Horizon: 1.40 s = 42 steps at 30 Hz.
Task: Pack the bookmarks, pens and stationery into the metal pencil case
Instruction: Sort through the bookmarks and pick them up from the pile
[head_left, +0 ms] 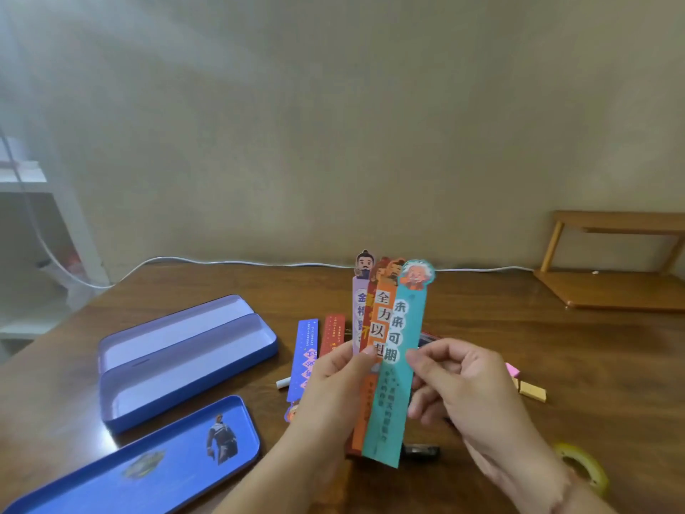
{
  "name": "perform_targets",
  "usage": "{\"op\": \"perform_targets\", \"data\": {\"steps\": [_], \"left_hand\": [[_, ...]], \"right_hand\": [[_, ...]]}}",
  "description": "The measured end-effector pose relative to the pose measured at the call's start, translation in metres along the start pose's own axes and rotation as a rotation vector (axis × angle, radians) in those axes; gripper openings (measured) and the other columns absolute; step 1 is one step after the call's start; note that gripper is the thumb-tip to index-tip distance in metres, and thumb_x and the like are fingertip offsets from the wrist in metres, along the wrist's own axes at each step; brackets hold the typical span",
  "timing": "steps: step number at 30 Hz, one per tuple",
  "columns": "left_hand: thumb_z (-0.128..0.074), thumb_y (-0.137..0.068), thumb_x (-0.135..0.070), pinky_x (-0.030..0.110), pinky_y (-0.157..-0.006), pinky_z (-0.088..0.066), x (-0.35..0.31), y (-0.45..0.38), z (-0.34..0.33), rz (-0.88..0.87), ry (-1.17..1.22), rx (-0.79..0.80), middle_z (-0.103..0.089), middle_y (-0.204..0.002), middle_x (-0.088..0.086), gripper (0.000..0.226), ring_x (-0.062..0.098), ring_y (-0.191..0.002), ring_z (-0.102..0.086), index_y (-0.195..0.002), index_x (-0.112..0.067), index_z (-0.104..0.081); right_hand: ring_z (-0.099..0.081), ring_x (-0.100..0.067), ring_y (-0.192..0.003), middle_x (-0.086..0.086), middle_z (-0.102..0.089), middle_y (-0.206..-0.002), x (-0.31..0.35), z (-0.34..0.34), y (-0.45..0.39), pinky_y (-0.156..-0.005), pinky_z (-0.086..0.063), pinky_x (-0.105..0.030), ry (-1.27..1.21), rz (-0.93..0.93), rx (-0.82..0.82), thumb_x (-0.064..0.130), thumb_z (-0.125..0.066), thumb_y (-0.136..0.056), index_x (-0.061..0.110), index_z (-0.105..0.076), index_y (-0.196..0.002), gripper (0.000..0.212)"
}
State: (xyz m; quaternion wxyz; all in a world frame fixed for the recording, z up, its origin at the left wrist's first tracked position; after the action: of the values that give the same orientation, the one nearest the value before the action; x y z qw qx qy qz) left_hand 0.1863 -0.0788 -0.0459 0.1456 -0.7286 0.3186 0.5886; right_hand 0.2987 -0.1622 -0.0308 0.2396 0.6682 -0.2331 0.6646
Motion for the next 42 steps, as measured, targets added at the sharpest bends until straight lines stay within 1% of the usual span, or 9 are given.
{"op": "perform_targets", "data": {"steps": [8,11,14,21,28,32,37,40,42], "left_hand": [[-0.056,-0.099,-0.018,0.03,-0.059,-0.055,-0.013,-0.004,0.012,-0.151,-0.123,-0.013,-0.079,-0.085,0.005,0.013,0.018,-0.064,-0.071,-0.105,-0.017,-0.067],[-0.05,-0.101,-0.019,0.031,-0.055,-0.052,-0.027,-0.011,0.04,-0.156,0.151,-0.124,-0.075,-0.078,0.006,0.016,0.017,-0.056,-0.063,-0.11,-0.014,-0.063],[-0.047,-0.102,-0.022,0.026,-0.046,-0.051,-0.033,-0.013,0.061,-0.147,0.282,-0.213,-0.068,-0.075,0.007,0.02,0.015,-0.052,-0.058,-0.111,-0.012,-0.061],[-0.044,-0.102,-0.024,0.027,-0.051,-0.045,-0.034,-0.018,0.078,-0.137,0.35,-0.297,-0.06,-0.076,0.007,0.021,0.016,-0.052,-0.051,-0.096,-0.012,-0.059],[-0.047,-0.101,-0.026,0.025,-0.046,-0.047,-0.026,-0.021,0.071,-0.09,0.313,-0.265,-0.062,-0.081,0.008,0.019,0.015,-0.054,-0.053,-0.108,-0.012,-0.059],[-0.045,-0.102,-0.026,0.025,-0.044,-0.046,-0.025,-0.024,0.077,-0.082,0.212,-0.252,-0.063,-0.08,0.009,0.028,0.015,-0.053,-0.053,-0.121,-0.01,-0.057],[-0.047,-0.101,-0.037,0.027,-0.043,-0.045,-0.014,-0.026,0.068,0.051,0.089,-0.118,-0.067,-0.084,0.01,0.035,0.016,-0.052,-0.055,-0.125,-0.015,-0.058],[-0.039,-0.098,-0.057,0.024,-0.042,-0.046,-0.009,-0.022,0.054,0.154,0.061,0.095,-0.071,-0.089,0.011,0.055,0.019,-0.057,-0.058,-0.122,-0.013,-0.063],[-0.034,-0.089,-0.069,0.023,-0.041,-0.048,-0.006,-0.016,0.04,0.204,0.037,0.295,-0.073,-0.094,0.013,0.074,0.019,-0.056,-0.063,-0.118,-0.009,-0.068]], "right_hand": [[-0.065,-0.005,-0.067,0.013,-0.068,-0.068,0.013,-0.002,0.004,-0.052,-0.054,-0.024,0.557,0.402,-0.156,0.06,-0.059,-0.075,0.029,-0.065,-0.072,0.032],[-0.056,0.002,-0.084,0.025,-0.063,-0.087,0.011,-0.024,0.009,-0.066,-0.048,-0.016,0.924,0.613,-0.076,0.055,-0.06,-0.082,0.04,-0.065,-0.096,0.021],[-0.051,-0.006,-0.107,0.022,-0.062,-0.109,0.0,-0.05,0.012,-0.082,-0.048,-0.026,1.127,0.713,0.045,0.058,-0.058,-0.081,0.04,-0.057,-0.122,0.045],[-0.055,-0.01,-0.087,0.018,-0.057,-0.087,-0.015,-0.078,0.016,-0.061,-0.05,-0.026,1.299,0.876,0.168,0.053,-0.055,-0.077,0.045,-0.05,-0.121,0.045],[-0.055,-0.018,-0.068,0.012,-0.063,-0.068,0.002,-0.074,0.025,-0.054,-0.04,-0.032,1.203,1.02,-0.039,0.037,-0.052,-0.089,0.03,-0.069,-0.087,0.019],[-0.061,-0.01,-0.06,0.012,-0.067,-0.07,0.037,-0.027,0.028,-0.053,-0.049,-0.032,0.751,0.924,-0.241,0.034,-0.054,-0.09,0.026,-0.069,-0.092,0.017],[-0.068,-0.005,-0.077,0.01,-0.07,-0.086,0.059,0.033,0.029,-0.059,-0.053,-0.013,0.278,0.78,-0.415,0.039,-0.06,-0.089,0.032,-0.059,-0.093,0.008],[-0.064,-0.018,-0.072,-0.001,-0.068,-0.084,0.043,0.049,0.006,-0.063,-0.057,-0.022,-0.099,0.537,-0.221,0.032,-0.057,-0.085,0.034,-0.059,-0.097,0.012],[-0.056,-0.018,-0.07,0.001,-0.066,-0.085,0.039,0.047,-0.001,-0.057,-0.053,-0.02,0.034,0.478,-0.137,0.023,-0.052,-0.092,0.028,-0.066,-0.094,0.015]]}}
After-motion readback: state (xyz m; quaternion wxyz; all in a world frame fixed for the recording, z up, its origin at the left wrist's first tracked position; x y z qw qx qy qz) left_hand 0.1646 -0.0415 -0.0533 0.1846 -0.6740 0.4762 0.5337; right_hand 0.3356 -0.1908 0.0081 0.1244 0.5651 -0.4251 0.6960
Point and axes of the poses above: each hand's wrist, its own y-axis away from the middle knuckle, its own z-axis out of the back of the hand, x = y × z, the point moved 7 cm from there along -y, towards the middle knuckle
